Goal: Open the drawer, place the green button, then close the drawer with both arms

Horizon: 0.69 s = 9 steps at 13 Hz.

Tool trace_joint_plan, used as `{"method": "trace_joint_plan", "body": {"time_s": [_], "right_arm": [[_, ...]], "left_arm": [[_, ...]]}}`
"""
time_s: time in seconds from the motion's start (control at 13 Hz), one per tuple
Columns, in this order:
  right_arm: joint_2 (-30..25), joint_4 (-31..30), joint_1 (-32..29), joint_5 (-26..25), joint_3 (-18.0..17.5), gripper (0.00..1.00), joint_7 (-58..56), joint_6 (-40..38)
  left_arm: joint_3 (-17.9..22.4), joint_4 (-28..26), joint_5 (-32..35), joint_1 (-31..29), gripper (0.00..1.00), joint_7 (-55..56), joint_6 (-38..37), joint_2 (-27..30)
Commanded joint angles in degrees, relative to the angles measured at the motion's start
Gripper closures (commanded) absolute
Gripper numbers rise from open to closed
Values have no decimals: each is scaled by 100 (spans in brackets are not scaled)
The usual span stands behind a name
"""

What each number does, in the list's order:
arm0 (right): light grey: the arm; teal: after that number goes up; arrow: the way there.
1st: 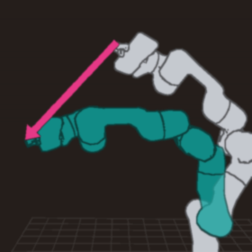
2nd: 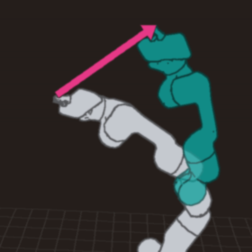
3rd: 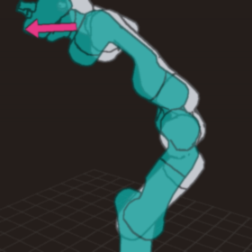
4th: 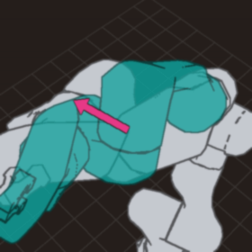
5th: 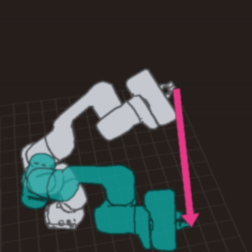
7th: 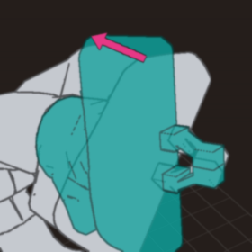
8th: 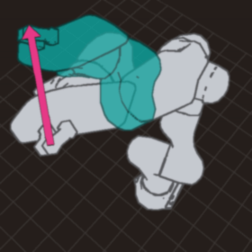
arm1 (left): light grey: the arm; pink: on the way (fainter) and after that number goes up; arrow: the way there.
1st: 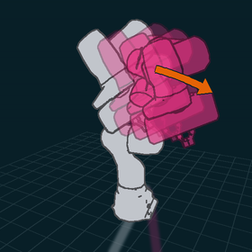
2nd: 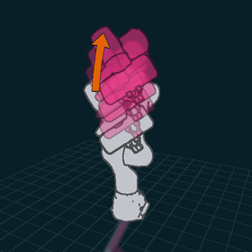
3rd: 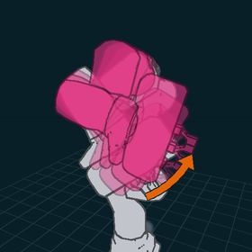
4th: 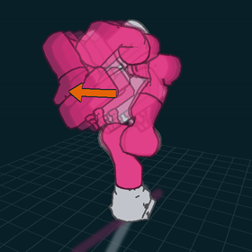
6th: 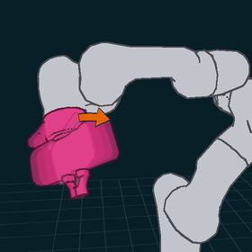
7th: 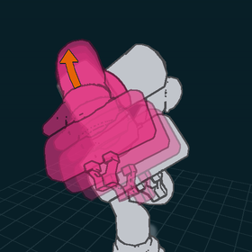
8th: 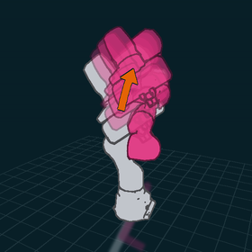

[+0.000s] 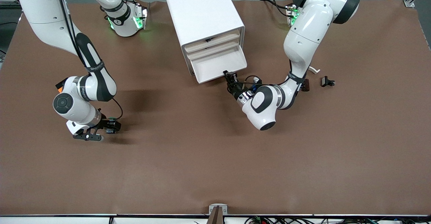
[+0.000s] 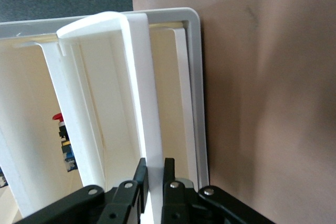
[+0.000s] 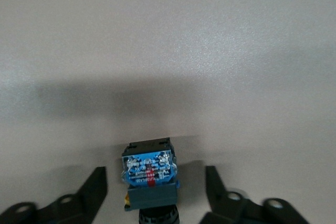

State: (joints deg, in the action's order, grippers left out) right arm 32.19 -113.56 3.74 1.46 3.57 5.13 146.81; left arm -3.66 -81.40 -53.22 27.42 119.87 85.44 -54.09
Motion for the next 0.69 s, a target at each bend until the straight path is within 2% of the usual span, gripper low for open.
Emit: {"method": "trace_joint_plan", "body": {"time_s": [0.0,0.08,0.15,0.38,0.62], "right_arm": [[69,97,74,47,3,100,129,-13],[69,97,83,56,3,100,312,-13],[69,97,118,47,3,100,444,-13],[-10,124,162,56,3,100,463,-109],[-404,308,188,56,-14,100,682,-1098]], "left_arm": [[85,115,-4,-105,60,-586,324,-40],[85,124,-4,-105,10,-718,333,-31],[85,202,14,-122,0,-780,333,-40],[251,492,23,-149,0,-921,333,30],[716,1019,23,-158,0,-939,272,109]]}}
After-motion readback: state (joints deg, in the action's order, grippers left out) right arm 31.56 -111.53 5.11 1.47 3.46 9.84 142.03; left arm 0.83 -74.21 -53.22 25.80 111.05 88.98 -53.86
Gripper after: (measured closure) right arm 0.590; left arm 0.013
